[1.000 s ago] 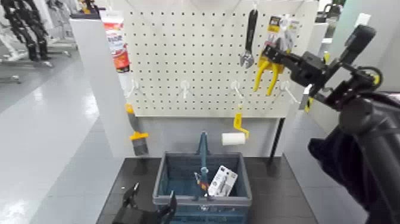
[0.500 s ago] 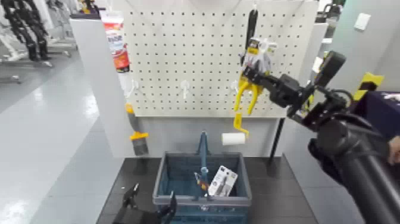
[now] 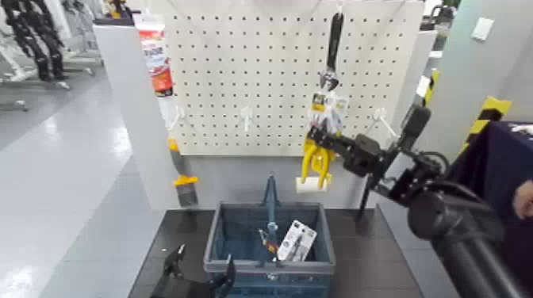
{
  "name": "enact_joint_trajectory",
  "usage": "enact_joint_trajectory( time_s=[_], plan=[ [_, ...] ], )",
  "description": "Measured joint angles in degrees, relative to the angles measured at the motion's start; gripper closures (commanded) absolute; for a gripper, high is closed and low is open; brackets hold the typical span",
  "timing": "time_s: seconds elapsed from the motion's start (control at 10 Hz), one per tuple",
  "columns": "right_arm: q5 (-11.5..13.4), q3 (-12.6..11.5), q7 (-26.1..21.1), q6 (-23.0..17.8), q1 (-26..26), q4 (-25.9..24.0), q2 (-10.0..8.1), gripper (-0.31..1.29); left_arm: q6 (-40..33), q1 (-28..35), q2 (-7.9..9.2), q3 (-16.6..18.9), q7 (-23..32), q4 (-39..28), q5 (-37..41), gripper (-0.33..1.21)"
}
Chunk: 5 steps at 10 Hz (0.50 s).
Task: Put the yellow pliers into the crate.
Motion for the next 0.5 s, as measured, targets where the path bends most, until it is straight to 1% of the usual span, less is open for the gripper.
enact_joint_trajectory(
  time_s=[0.2, 0.5],
  plan=[
    [0.6, 0.6, 0.0, 0.2, 1.6, 1.4, 0.41, 1.11, 0.0, 0.0, 0.03, 0.0, 0.0, 0.0, 0.0, 0.31],
    [0.7, 1.6, 0.6, -0.1, 2.8, 4.8, 0.66, 1.11, 0.0, 0.0, 0.04, 0.0, 0.1, 0.0, 0.0, 0.31]
  ],
)
